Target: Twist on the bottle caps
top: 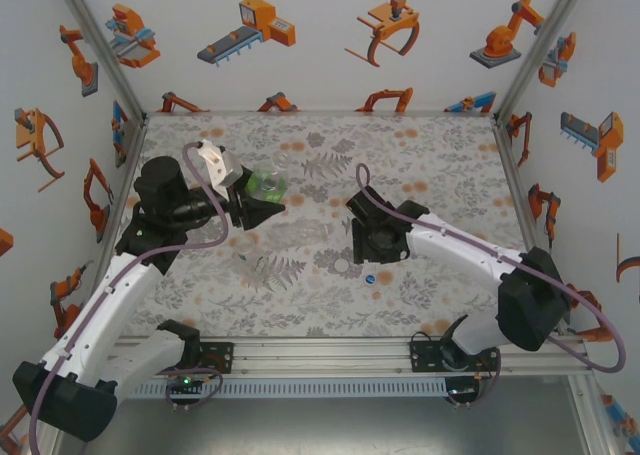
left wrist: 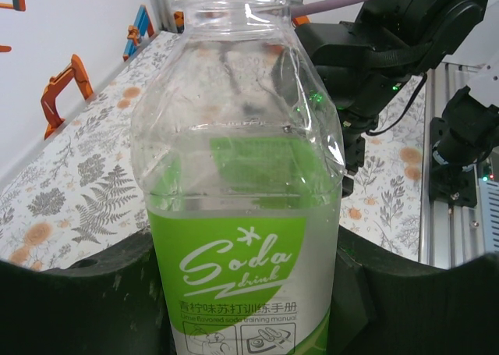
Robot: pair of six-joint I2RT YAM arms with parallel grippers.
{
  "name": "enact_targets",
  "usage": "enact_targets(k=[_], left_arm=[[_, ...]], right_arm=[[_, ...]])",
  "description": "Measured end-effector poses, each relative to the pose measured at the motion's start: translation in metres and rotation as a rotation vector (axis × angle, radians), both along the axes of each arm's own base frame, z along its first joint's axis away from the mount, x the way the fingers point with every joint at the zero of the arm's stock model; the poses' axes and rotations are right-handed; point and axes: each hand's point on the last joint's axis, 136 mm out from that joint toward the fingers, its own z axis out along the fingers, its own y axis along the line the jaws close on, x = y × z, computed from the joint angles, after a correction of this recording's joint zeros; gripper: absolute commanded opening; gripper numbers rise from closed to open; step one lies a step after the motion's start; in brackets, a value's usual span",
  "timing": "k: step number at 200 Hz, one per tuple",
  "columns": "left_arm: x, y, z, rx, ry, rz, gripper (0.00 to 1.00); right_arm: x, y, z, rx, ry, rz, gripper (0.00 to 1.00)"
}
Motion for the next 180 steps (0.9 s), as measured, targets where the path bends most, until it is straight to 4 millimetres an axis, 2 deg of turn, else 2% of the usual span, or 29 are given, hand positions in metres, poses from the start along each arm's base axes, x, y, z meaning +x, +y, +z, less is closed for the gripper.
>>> enact_targets(k=[59, 180], left_arm=[[0.000, 0.000, 0.001, -0.001, -0.003, 0.000, 0.00], [0.001, -0.001, -0.001, 0.000, 0.003, -0.005, 0.00]], right_arm=[[-0.013, -0.017, -0.027, -0.044, 0.040, -0.060, 0.55], [-0.013, -0.009, -0.035, -0.003, 0.034, -0.104, 0.44]])
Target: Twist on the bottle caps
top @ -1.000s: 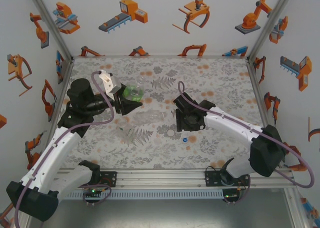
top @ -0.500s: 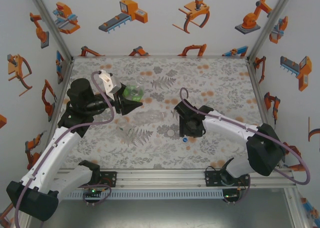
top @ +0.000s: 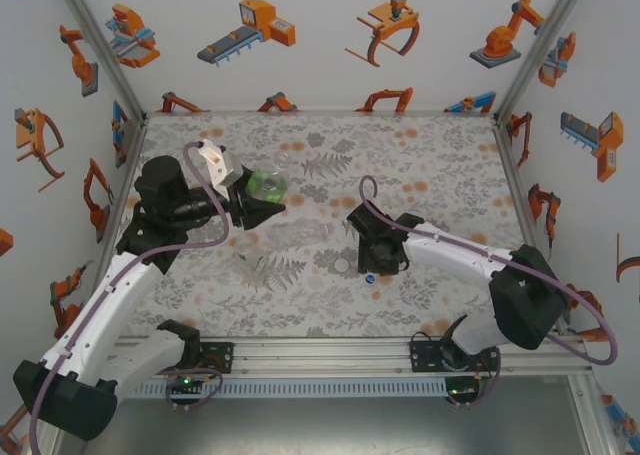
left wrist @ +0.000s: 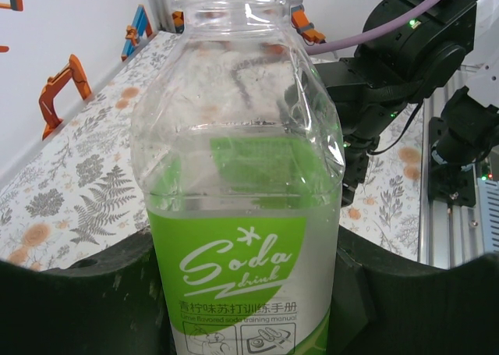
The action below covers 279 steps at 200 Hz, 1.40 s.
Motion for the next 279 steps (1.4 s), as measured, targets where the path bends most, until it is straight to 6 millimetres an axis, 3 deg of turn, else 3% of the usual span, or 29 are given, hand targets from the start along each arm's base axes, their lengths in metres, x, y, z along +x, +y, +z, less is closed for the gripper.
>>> enact_targets(k=[42, 94, 178, 204, 279], left_arm=[[0.000, 0.000, 0.000, 0.000, 0.004, -0.002, 0.00], [-0.001, -0.001, 0.000, -0.001, 0.004, -0.006, 0.00], [-0.001, -0.001, 0.001, -0.004, -0.003, -0.010, 0.00], [-0.001, -0.001, 0.002, -0.006, -0.007, -0.010, 0.00], [-0.001, -0.001, 0.003, -0.008, -0.010, -0.010, 0.00]], right_arm=[[-0.004, 0.015, -0.002, -0.008, 0.010, 0.038, 0.42], [0.003, 0.068, 0.006, 0.010, -0.010, 0.126, 0.42], [-0.007, 0.143, -0.004, -0.001, 0.002, 0.261, 0.42], [-0.011, 0.150, -0.006, -0.017, 0.009, 0.280, 0.43], [-0.014, 0.145, -0.020, -0.063, 0.042, 0.282, 0.48]])
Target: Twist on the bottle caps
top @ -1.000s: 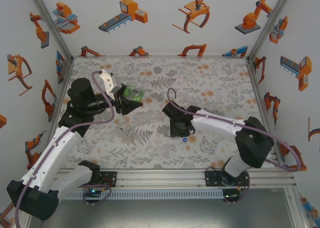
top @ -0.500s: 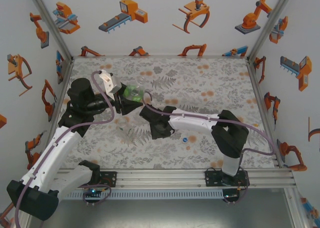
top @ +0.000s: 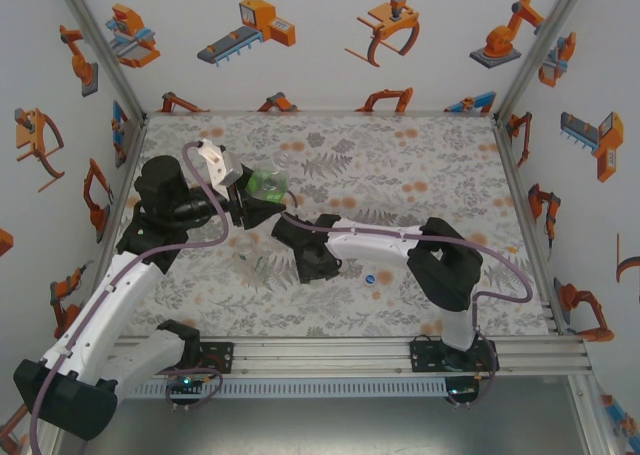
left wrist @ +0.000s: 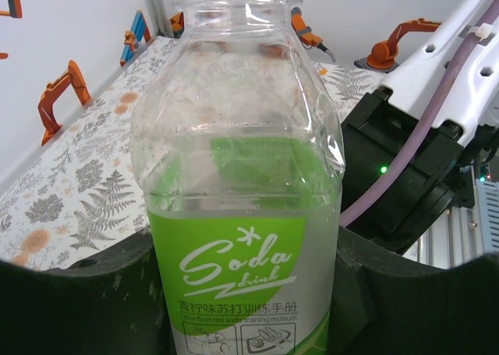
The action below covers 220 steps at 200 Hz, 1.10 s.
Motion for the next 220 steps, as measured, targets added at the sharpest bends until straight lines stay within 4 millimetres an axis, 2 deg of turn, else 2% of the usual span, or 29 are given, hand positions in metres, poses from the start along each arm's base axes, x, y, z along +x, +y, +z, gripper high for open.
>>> enact_targets(k=[92, 158, 220], left_arm=[[0.000, 0.000, 0.001, -0.009, 0.004, -0.003, 0.00], [0.000, 0.000, 0.001, -0.009, 0.002, -0.004, 0.00], [0.001, -0.001, -0.001, -0.007, 0.011, -0.007, 0.00]], right_arm=[[0.003, 0.009, 0.005, 0.022, -0.006, 0.020, 0.47], [0.002, 0.007, -0.012, -0.012, 0.013, 0.020, 0.47], [0.001, 0.008, -0.013, -0.010, 0.019, 0.021, 0.46]])
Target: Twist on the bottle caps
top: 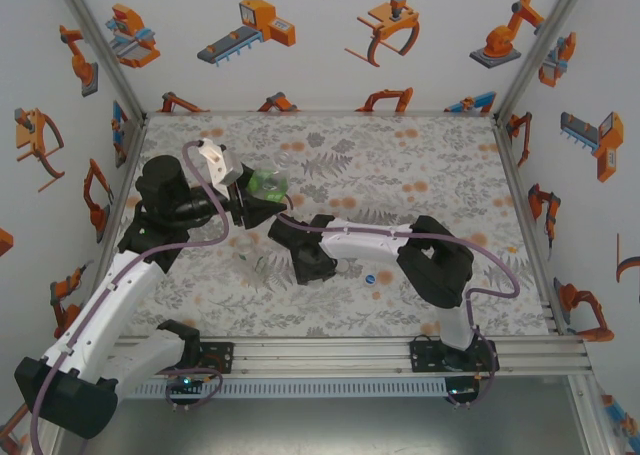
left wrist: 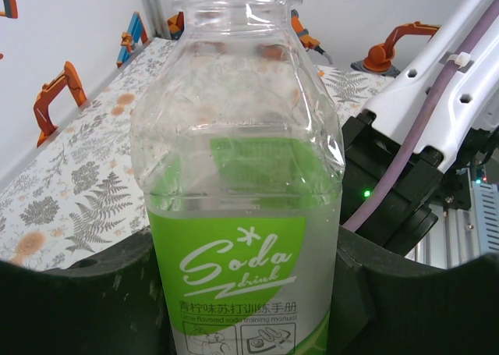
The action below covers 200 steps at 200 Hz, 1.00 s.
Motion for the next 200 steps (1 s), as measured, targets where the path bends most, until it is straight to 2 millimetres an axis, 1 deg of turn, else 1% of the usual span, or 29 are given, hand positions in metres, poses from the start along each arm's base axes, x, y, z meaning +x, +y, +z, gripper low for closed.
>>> enact_targets(k=[122, 170, 200], left_arm=[[0.0014, -0.0010, -0.0022, 0.002, 0.010, -0.003, 0.00], [0.0019, -0.0012, -0.0022, 0.001, 0.012, -0.003, 0.00], [0.0019, -0.0012, -0.0022, 0.000, 0.014, -0.003, 0.00]], right_arm=[[-0.0031, 0.0016, -0.0034, 0.007, 0.019, 0.004, 0.44], [-0.0028, 0.0021, -0.0031, 0.012, 0.016, 0.004, 0.41], [-0.0029, 0.0023, -0.0028, 0.016, 0.013, 0.004, 0.38]])
